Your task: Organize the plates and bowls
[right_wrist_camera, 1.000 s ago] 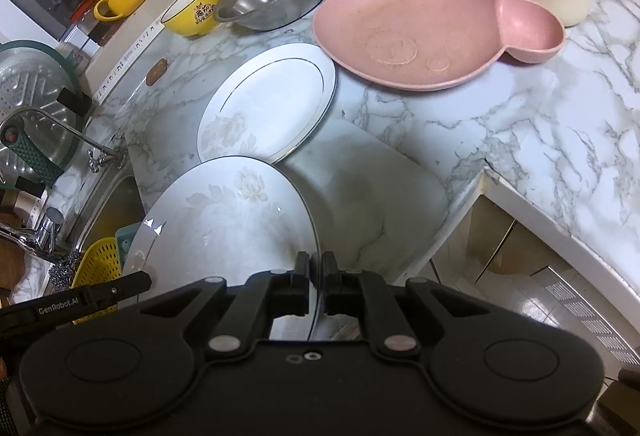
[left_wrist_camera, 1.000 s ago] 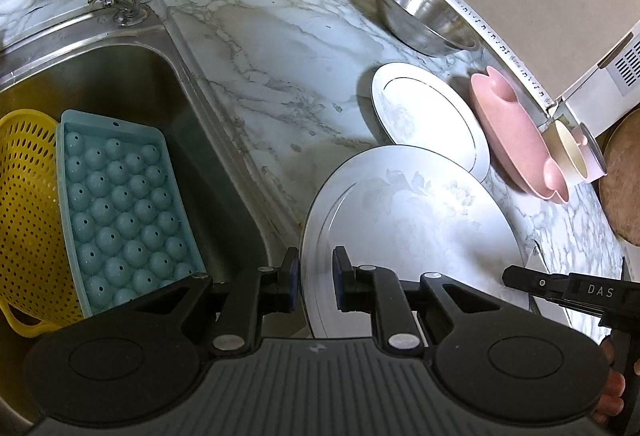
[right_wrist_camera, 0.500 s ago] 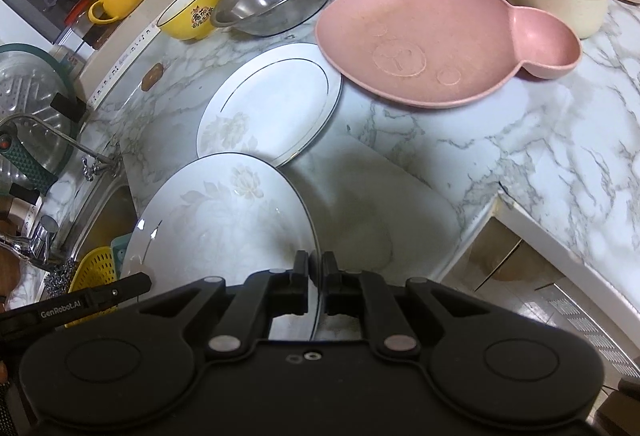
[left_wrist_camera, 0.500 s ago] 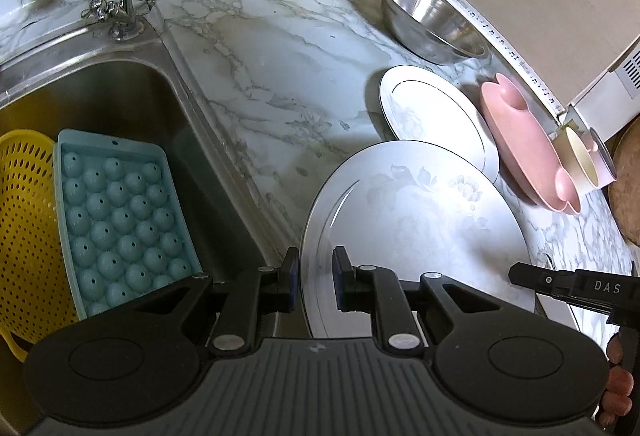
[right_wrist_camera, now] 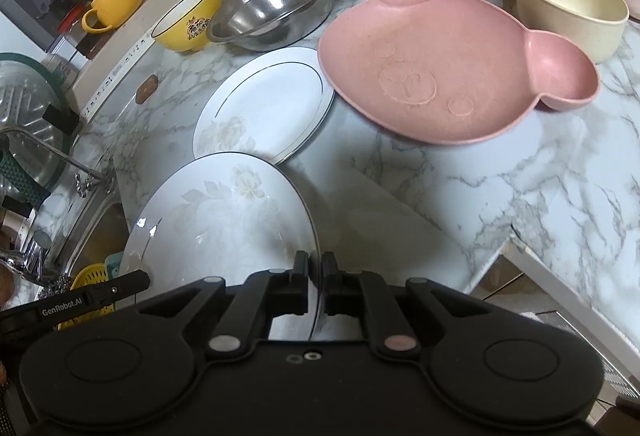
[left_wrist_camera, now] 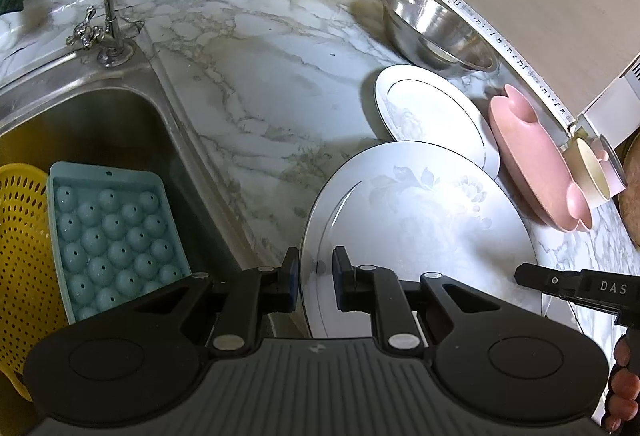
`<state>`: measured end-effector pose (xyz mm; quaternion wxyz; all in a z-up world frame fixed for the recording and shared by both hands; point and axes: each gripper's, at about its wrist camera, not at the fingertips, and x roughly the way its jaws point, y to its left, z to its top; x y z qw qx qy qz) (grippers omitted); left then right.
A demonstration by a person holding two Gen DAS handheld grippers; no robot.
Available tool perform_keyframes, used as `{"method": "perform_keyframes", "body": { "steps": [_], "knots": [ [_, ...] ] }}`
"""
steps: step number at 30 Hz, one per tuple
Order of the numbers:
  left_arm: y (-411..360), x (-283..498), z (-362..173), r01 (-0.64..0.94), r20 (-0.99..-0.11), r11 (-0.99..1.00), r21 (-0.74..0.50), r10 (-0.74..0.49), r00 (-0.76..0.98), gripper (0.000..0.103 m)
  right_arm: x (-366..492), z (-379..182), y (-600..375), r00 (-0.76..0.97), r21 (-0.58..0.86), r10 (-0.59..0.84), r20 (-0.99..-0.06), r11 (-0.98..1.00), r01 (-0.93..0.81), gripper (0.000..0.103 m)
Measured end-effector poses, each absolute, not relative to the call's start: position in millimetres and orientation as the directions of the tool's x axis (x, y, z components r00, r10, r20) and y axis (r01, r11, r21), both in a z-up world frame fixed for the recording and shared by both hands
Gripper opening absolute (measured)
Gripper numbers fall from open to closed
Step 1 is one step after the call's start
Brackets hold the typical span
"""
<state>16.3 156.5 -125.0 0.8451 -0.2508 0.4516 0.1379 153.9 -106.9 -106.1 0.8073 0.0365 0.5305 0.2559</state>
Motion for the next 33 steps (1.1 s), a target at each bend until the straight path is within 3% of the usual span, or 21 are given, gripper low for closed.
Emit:
{"method": "perform_keyframes", "body": {
  "steps": [9, 22, 24, 25, 28, 33],
  "knots": [
    [162, 18, -127, -0.443, -0.831, 0.834, -0.33, -0.033, 0.556, 0.016, 161, -106, -108, 0.288, 0.344, 0.452, -0.844, 0.869, -0.355, 0.008],
    [167, 15, -95, -0.4, -0.795, 0.883, -0.244, 0.054, 0.605, 0.017, 162, -78, -107, 0.36, 0.292, 0.448, -0.818, 0.864, -0.411, 0.01],
    [166, 16, -86, -0.387, -0.778, 0.893, -0.231, 0.069, 0.624, 0.023, 161, -70, -106, 0.378, 0.284, 0.457, -0.805, 0.856, -0.432, 0.01],
    [165, 17, -81, -0.38, -0.768, 0.897, -0.228, 0.074, 0.636, 0.032, 161, -66, -106, 0.387, 0.281, 0.462, -0.798, 0.853, -0.439, 0.011],
    [164, 16, -70, -0.369, -0.731, 0.899, -0.234, 0.088, 0.677, 0.07, 162, -58, -105, 0.407, 0.282, 0.474, -0.781, 0.849, -0.447, 0.013],
    [164, 23, -57, -0.362, -0.705, 0.903, -0.232, 0.101, 0.702, 0.073, 162, -47, -102, 0.443, 0.258, 0.484, -0.755, 0.84, -0.478, 0.017]
  ]
}}
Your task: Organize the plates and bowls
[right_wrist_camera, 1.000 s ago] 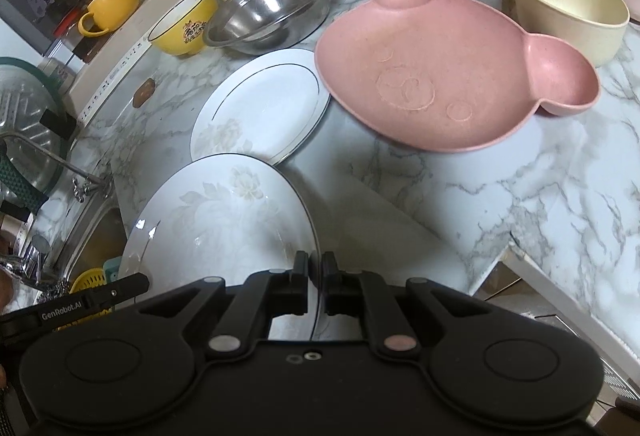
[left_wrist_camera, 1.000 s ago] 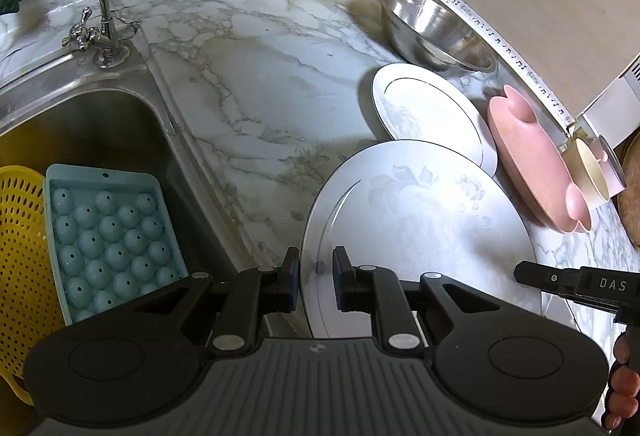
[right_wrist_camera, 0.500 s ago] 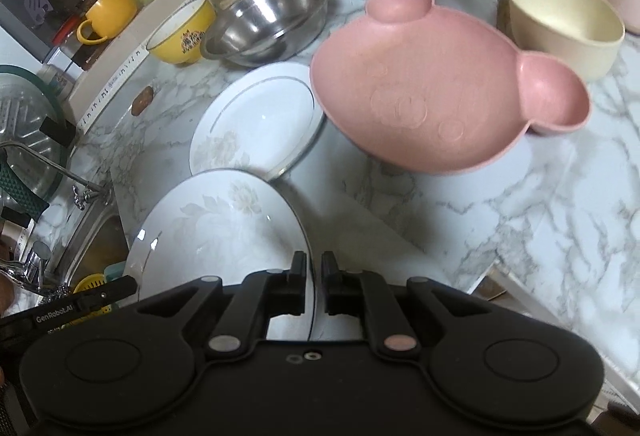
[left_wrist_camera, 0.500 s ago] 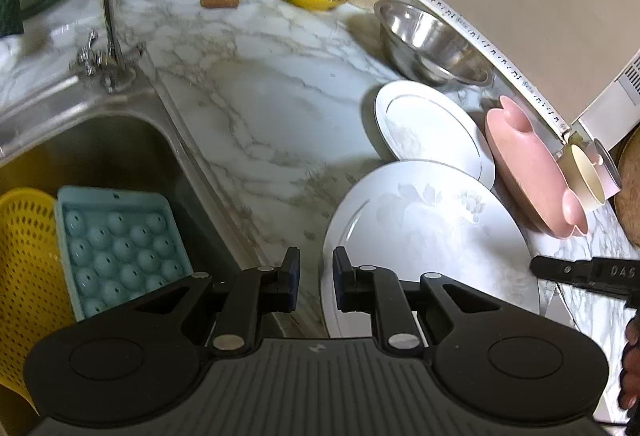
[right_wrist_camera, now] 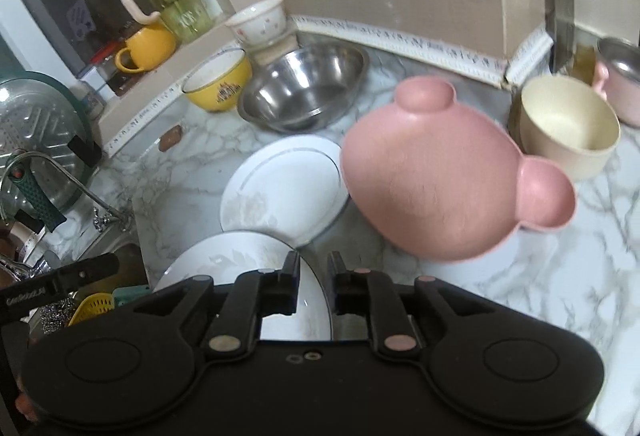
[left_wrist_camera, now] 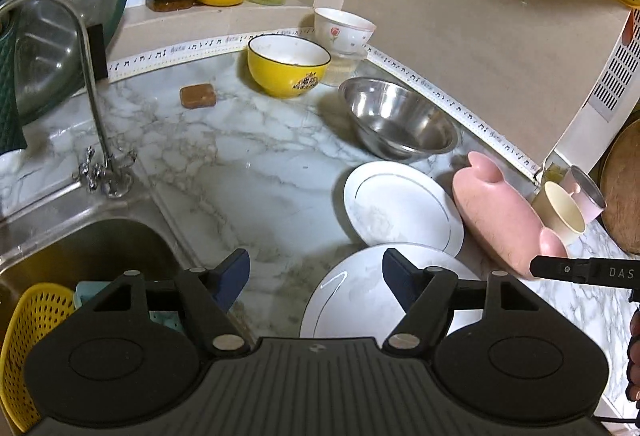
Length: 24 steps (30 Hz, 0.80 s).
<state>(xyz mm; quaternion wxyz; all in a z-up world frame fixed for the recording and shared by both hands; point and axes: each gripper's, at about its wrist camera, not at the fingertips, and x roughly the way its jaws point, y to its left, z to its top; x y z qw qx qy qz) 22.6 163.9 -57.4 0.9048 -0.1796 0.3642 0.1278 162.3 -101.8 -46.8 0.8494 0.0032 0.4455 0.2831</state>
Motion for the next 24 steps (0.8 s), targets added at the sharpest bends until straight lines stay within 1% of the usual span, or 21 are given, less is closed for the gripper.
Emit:
{"method": "perform_keyframes", "body": {
  "steps": [1, 3, 4, 5, 6, 7, 8, 12, 14, 15, 17, 20, 24],
  "knots": [
    [163, 24, -56, -0.36, -0.704, 0.904, -0.23, 0.101, 0.703, 0.073, 162, -44, -101, 0.451, 0.251, 0.484, -0.75, 0.839, -0.483, 0.02],
    [162, 27, -52, -0.354, -0.701, 0.907, -0.228, 0.1, 0.706, 0.073, 162, -39, -100, 0.468, 0.241, 0.489, -0.736, 0.836, -0.494, 0.031],
    [161, 29, -50, -0.349, -0.698, 0.909, -0.227, 0.098, 0.709, 0.073, 161, -36, -100, 0.477, 0.237, 0.49, -0.729, 0.836, -0.496, 0.044],
    [160, 31, -48, -0.342, -0.696, 0.912, -0.225, 0.095, 0.712, 0.073, 161, -34, -100, 0.494, 0.227, 0.489, -0.719, 0.837, -0.498, 0.059],
    [159, 33, -47, -0.336, -0.694, 0.915, -0.223, 0.093, 0.714, 0.073, 159, -30, -99, 0.514, 0.215, 0.491, -0.704, 0.837, -0.504, 0.065],
    [157, 35, -45, -0.33, -0.693, 0.917, -0.222, 0.09, 0.716, 0.073, 158, -27, -99, 0.527, 0.204, 0.491, -0.694, 0.836, -0.51, 0.073],
    [156, 38, -43, -0.324, -0.69, 0.92, -0.22, 0.088, 0.718, 0.073, 158, -25, -98, 0.533, 0.197, 0.49, -0.689, 0.835, -0.514, 0.077],
    [148, 47, -35, -0.299, -0.675, 0.933, -0.201, 0.089, 0.732, 0.073, 160, -18, -98, 0.547, 0.188, 0.488, -0.68, 0.837, -0.514, 0.084],
    [145, 52, -31, -0.285, -0.666, 0.939, -0.194, 0.088, 0.74, 0.078, 159, -14, -98, 0.559, 0.176, 0.487, -0.671, 0.837, -0.518, 0.091],
    [144, 55, -30, -0.281, -0.66, 0.94, -0.191, 0.089, 0.746, 0.078, 159, -12, -97, 0.568, 0.167, 0.483, -0.667, 0.839, -0.518, 0.093],
    [142, 62, -28, -0.275, -0.655, 0.944, -0.182, 0.092, 0.75, 0.078, 157, -8, -96, 0.595, 0.138, 0.47, -0.652, 0.845, -0.517, 0.102],
    [142, 75, -25, -0.276, -0.652, 0.947, -0.167, 0.104, 0.751, 0.078, 157, -4, -91, 0.626, 0.082, 0.451, -0.636, 0.846, -0.527, 0.103],
    [141, 86, -23, -0.283, -0.64, 0.95, -0.134, 0.135, 0.756, 0.078, 158, -1, -89, 0.649, 0.057, 0.449, -0.614, 0.846, -0.53, 0.103]
  ]
}}
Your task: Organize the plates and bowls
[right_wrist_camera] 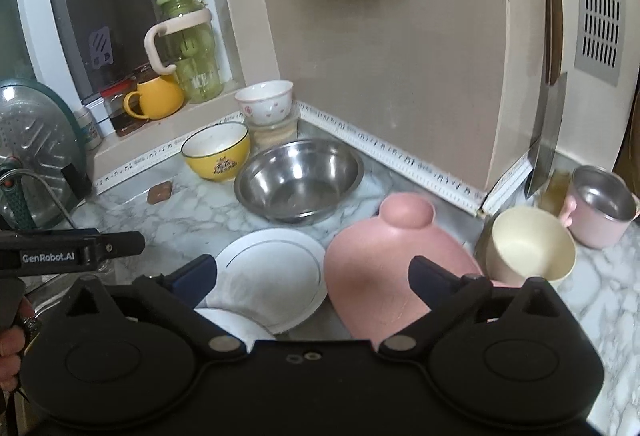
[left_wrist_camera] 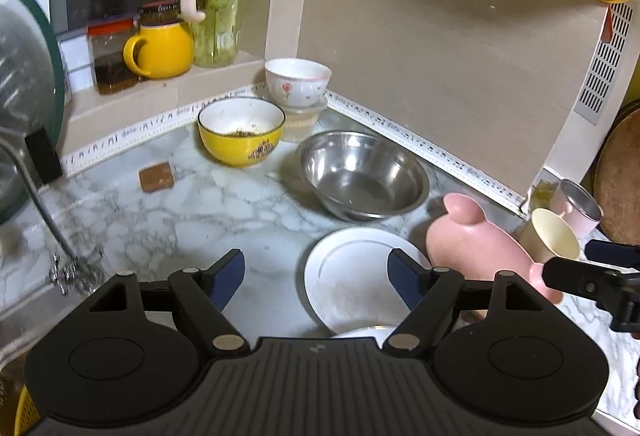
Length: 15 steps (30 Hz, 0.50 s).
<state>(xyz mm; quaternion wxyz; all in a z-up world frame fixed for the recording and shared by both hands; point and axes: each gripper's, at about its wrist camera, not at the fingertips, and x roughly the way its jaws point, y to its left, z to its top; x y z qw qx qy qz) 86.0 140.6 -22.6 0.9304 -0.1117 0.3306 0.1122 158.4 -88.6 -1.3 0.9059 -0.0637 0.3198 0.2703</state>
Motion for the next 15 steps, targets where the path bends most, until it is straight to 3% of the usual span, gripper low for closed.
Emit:
{"method": "perform_keyframes", "body": {
  "steps": [8, 15],
  "knots": [
    [141, 112, -35, -0.28, -0.665, 0.954, -0.105, 0.142, 0.733, 0.078, 162, -13, -88, 0.709, 0.007, 0.411, -0.573, 0.868, -0.497, 0.103],
    [144, 140, -56, -0.276, -0.706, 0.958, -0.078, 0.143, 0.694, 0.078, 180, -34, -78, 0.651, -0.001, 0.38, -0.657, 0.863, -0.505, 0.1]
  ]
}}
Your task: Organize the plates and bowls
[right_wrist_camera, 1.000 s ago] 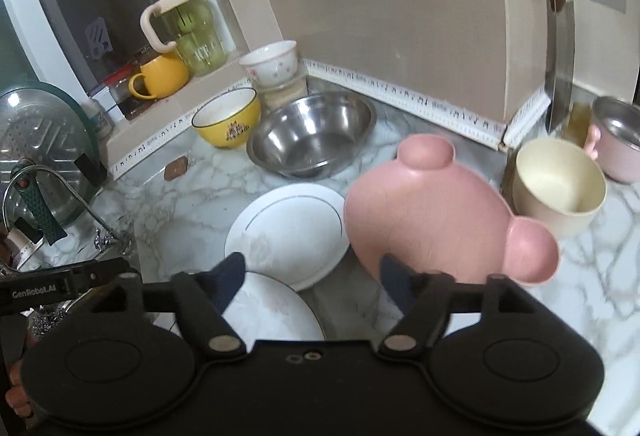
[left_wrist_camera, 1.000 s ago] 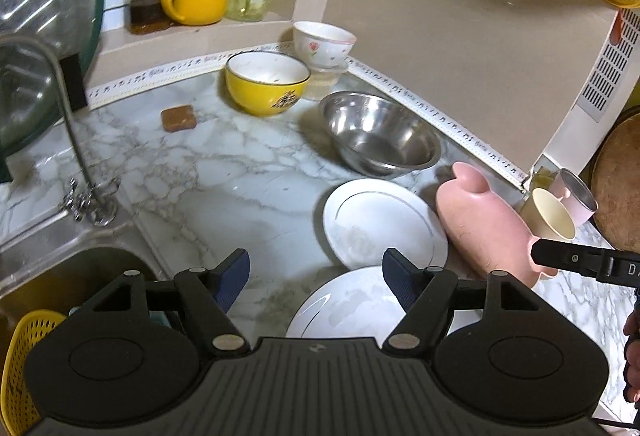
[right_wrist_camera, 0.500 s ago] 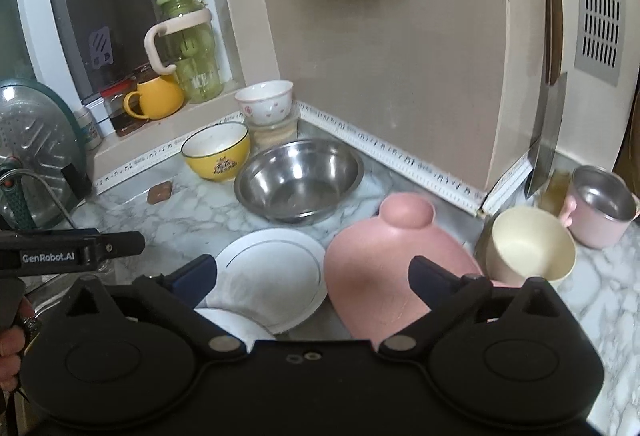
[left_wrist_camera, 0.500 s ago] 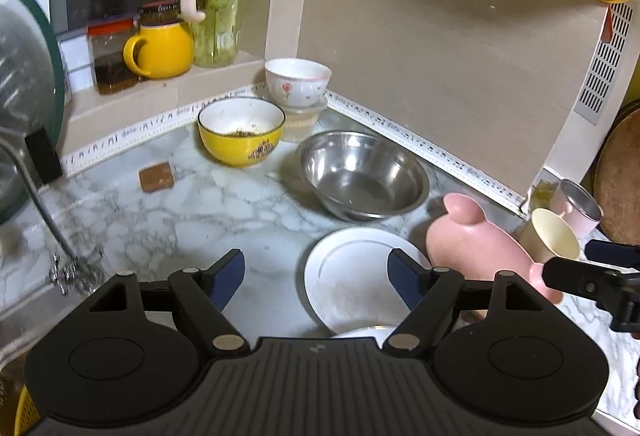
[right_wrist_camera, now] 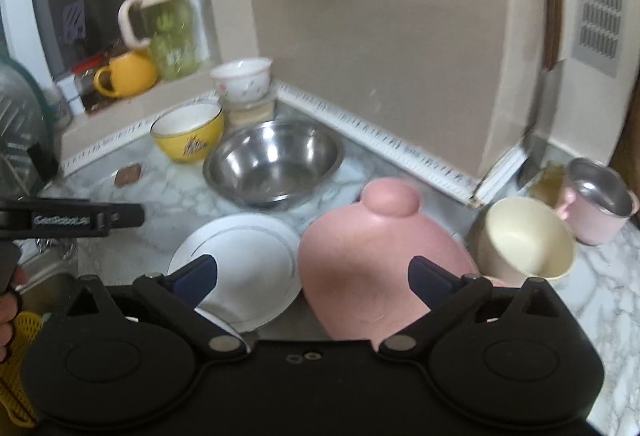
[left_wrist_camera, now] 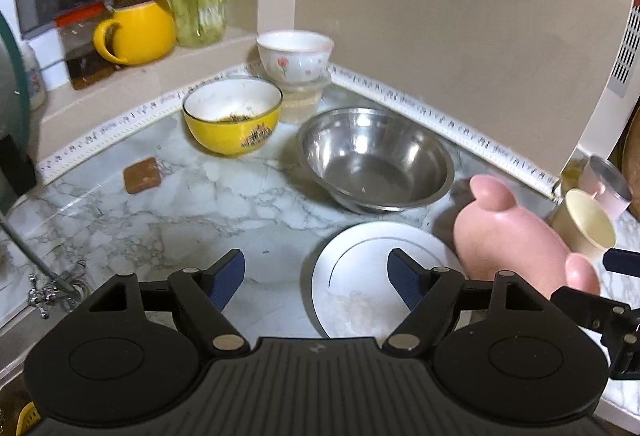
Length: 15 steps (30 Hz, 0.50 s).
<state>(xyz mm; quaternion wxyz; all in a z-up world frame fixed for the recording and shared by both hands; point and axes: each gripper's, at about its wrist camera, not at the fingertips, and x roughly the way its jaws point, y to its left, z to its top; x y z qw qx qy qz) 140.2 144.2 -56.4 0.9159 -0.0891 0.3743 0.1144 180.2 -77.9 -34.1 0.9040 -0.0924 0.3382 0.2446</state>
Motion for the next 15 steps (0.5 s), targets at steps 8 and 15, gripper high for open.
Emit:
{"method": "perform_keyframes", "body": {
  "steps": [8, 15],
  "knots": [
    [164, 166, -84, -0.278, -0.778, 0.956, -0.092, 0.105, 0.62, 0.078, 203, -57, -62, 0.538, 0.086, 0.355, -0.764, 0.883, -0.461, 0.092],
    [179, 183, -101, -0.294, -0.813, 0.948, -0.125, 0.072, 0.578, 0.078, 222, -76, -59, 0.408, 0.219, 0.372, -0.834, 0.901, -0.374, 0.079]
  ]
}}
